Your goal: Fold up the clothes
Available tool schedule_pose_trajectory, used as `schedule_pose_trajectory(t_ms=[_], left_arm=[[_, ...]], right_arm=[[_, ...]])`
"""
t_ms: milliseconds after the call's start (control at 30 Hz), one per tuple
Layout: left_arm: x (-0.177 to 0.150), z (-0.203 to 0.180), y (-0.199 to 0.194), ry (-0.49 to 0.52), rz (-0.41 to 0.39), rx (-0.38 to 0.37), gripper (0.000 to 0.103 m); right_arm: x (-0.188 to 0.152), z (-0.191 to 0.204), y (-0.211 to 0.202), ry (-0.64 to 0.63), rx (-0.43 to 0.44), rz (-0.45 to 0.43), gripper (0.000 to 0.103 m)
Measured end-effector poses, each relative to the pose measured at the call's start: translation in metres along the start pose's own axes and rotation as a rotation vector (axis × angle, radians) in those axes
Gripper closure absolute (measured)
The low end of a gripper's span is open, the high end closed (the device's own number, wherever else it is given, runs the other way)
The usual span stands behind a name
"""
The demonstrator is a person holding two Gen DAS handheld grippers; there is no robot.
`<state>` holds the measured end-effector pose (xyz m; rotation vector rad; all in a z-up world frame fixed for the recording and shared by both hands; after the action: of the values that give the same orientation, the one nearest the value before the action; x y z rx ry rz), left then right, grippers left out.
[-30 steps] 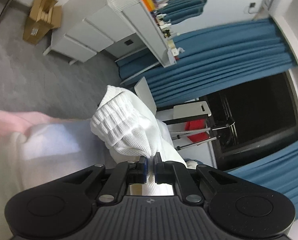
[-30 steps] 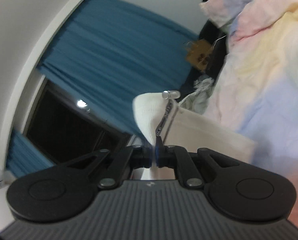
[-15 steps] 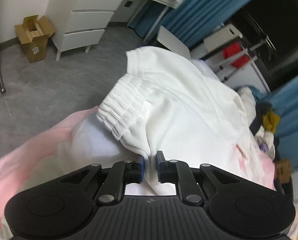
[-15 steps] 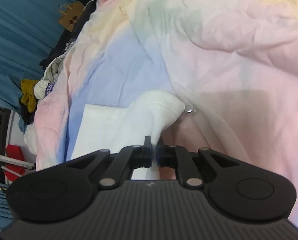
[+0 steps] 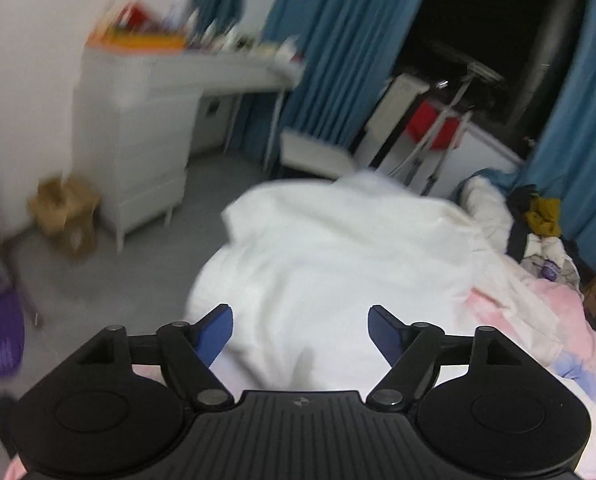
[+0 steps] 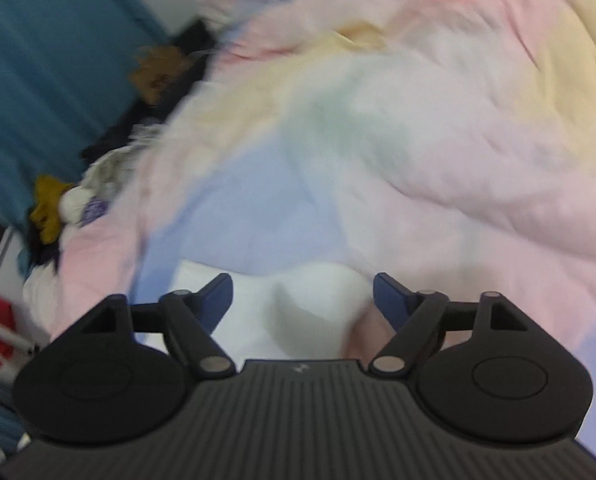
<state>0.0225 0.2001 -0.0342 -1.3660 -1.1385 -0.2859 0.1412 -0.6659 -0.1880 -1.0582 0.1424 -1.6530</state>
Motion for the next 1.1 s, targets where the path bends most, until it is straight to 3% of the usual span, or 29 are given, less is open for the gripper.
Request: schedule_pose_trajectory(t_ms=[233,367,600,800,1100], left_arm=[[-0.004,-0.1,-0.007,0.138,-0.058,-0.145,0.015],[-0.019,-0.158,-0.002,0.211,-0.069,-0.232,0.002],[-0.054,-0.237,0.029,0.331,-0.085,-0.274,0.0],[-0.084,-0.281,0.065,0.406,-0.074,-0.264,0.0],[-0.098,-0.299,0.124,0.476,-0.036,-0.285,0.0]], right_arm=[[-0.02,0.08,-0.024,-0.331,0.145,-0.045,0.023],[-0.049,0.113,-0.033,-0.448,0.261,0.0,0.023],[-0.1,0.153,-0.044,-0.607,0.416,0.086,0.023],[-0.136,0.172,-0.052,-0.648,0.561,0.175,0.024],[-0.191,0.201,-0.032,-0.712,0.71,0.299,0.024]])
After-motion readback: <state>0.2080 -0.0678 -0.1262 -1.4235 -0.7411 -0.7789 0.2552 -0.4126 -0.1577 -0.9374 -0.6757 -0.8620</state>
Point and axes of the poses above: each gripper's, at about its wrist camera, not at the fingertips, and y roughly the way its jaws point, z to its left, x to its top, the point moved 7 cm from there along y, roughly the way its jaws point, and after that the axes turned 8 degrees about x, right-handed, at the moved point
